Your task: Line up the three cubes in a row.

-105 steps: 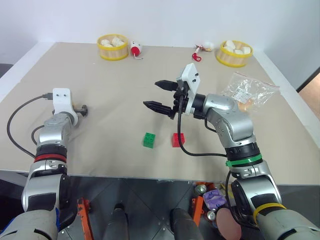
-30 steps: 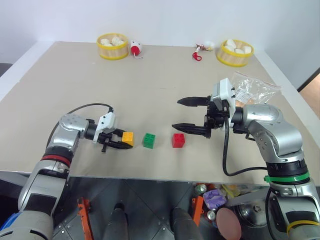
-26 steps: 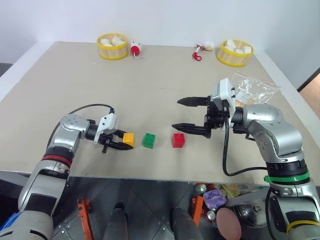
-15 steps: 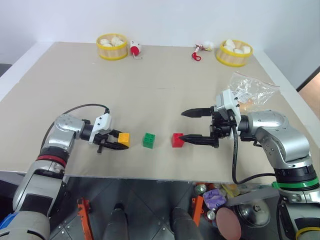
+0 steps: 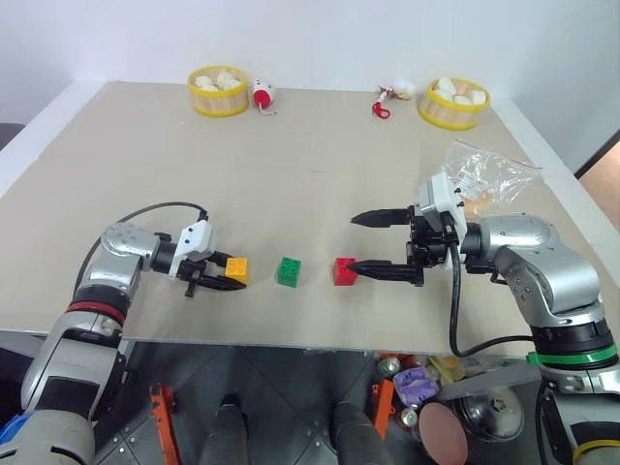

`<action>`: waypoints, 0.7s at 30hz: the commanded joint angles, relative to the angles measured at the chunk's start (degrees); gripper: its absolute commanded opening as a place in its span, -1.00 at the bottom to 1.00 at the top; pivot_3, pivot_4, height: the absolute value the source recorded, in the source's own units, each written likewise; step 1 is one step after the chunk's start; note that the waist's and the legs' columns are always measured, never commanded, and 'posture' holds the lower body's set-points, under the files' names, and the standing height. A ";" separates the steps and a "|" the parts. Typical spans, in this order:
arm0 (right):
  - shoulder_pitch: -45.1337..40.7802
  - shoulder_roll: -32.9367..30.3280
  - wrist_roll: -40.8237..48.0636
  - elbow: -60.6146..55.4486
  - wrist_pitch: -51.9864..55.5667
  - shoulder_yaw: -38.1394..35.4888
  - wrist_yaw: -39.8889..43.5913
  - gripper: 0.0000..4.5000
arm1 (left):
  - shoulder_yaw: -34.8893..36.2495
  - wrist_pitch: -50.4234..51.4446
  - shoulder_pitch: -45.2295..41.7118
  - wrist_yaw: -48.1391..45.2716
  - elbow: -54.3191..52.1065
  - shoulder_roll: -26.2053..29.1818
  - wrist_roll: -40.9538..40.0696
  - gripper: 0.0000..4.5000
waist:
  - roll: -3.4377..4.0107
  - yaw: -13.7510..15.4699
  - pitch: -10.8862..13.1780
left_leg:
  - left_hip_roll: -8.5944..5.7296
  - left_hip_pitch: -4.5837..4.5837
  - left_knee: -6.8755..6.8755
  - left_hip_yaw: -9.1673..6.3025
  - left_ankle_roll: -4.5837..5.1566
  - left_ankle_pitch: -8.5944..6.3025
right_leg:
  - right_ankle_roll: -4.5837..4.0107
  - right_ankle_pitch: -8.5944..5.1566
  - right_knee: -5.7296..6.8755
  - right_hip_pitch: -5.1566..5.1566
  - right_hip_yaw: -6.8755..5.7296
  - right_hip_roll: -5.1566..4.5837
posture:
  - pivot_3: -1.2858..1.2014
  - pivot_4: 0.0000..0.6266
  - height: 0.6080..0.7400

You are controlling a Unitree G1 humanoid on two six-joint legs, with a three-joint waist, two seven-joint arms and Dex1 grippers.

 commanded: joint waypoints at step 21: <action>-1.88 -3.00 0.32 1.28 -1.35 -2.66 1.54 1.00 | 11.13 3.95 4.17 -0.37 -5.52 8.86 -3.74 0.98 | 0.01 -0.14 0.00 | -0.01 -0.02 0.00 0.01 0.26 0.30 | -0.11 0.13 0.01 0.13 0.00 0.00 | 0.03 -0.52 1.00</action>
